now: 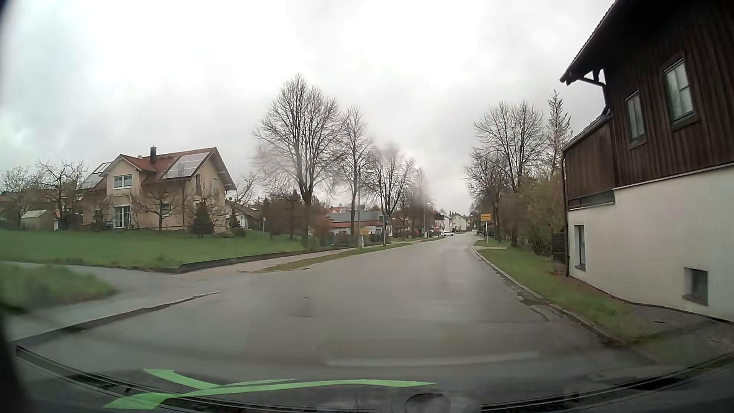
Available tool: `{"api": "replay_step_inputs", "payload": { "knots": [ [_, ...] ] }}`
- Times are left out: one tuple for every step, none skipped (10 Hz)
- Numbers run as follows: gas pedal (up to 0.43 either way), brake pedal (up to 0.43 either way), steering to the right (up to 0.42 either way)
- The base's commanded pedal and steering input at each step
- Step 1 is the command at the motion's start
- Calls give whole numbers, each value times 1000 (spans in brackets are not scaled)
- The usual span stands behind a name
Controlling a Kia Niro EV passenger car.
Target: Follow the waypoints while adhering to traffic rules and regulations
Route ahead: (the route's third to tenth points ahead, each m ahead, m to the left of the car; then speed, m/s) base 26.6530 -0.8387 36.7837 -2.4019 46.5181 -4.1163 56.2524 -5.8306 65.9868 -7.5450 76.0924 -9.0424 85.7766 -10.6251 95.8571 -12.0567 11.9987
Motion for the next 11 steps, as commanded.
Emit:
{"api": "replay_step_inputs", "payload": {
  "knots": [
    [67,0,32],
    [67,0,33],
    [67,0,33],
    [67,0,33],
    [67,0,34],
    [67,0,34],
    [59,0,35],
    [59,0,35],
    [28,0,35],
    [20,0,35],
    [20,0,35]
  ]
}}
